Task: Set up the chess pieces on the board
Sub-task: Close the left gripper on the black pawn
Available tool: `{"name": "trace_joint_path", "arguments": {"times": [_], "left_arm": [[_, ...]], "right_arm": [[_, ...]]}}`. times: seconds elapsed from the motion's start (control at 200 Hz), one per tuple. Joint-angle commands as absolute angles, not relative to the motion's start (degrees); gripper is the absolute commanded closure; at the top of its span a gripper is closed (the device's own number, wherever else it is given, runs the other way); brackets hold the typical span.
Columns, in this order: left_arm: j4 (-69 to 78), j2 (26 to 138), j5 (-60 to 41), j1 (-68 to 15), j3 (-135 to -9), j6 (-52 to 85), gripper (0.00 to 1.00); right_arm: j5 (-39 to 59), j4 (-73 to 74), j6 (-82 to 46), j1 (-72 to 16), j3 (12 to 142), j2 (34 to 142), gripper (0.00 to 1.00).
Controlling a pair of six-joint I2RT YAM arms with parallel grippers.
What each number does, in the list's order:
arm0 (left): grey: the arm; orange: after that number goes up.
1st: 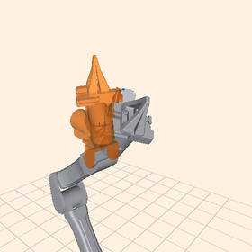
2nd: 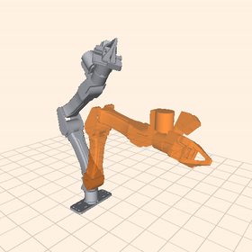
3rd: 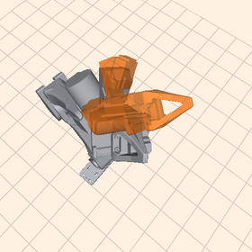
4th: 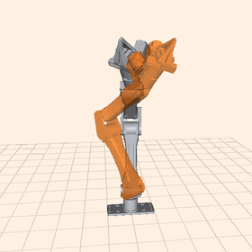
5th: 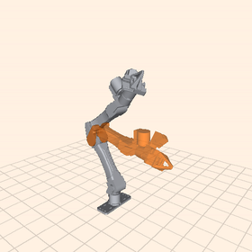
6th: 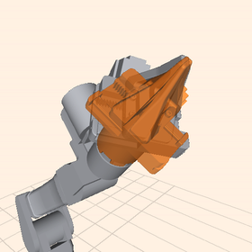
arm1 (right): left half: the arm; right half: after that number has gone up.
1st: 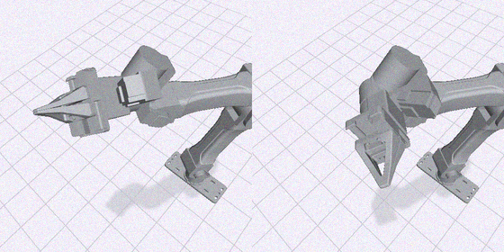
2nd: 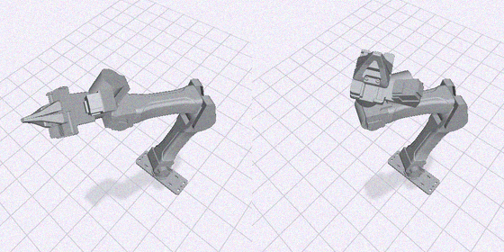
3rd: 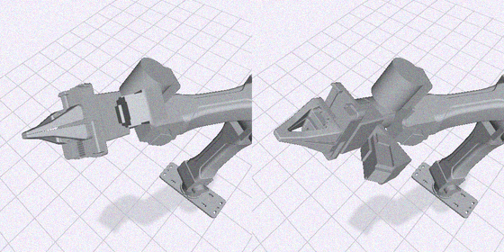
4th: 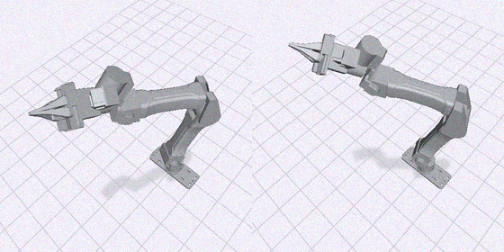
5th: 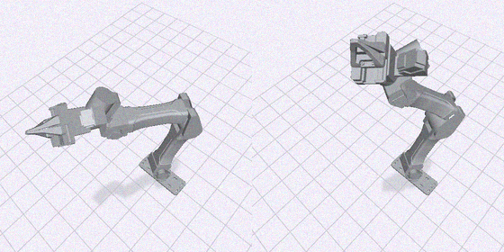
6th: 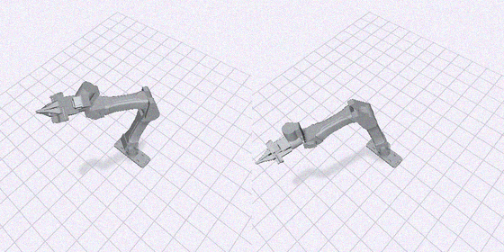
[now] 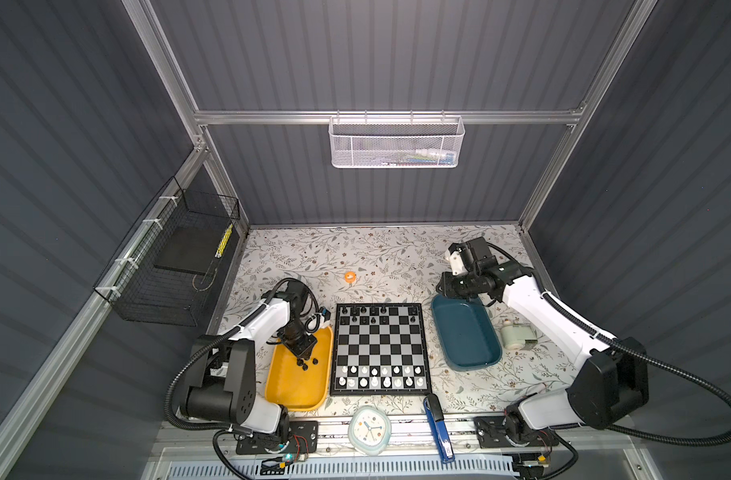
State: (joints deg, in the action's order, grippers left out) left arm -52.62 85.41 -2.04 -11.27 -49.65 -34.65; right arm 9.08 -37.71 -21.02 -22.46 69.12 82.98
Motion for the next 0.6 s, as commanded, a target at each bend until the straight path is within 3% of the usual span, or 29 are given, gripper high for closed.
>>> {"name": "trace_joint_path", "arguments": {"times": [0.0, 0.595], "left_arm": [[-53.09, 85.87, -1.85, -11.67, -48.94, -33.84, 0.70], [-53.35, 85.76, -1.41, -12.58, -49.00, -33.05, 0.83]], "right_arm": [[9.59, -38.06, -20.30, -22.20, 68.42, 83.50, 0.71], [9.31, -37.59, -20.04, -22.23, 67.38, 83.30, 0.71]]}}
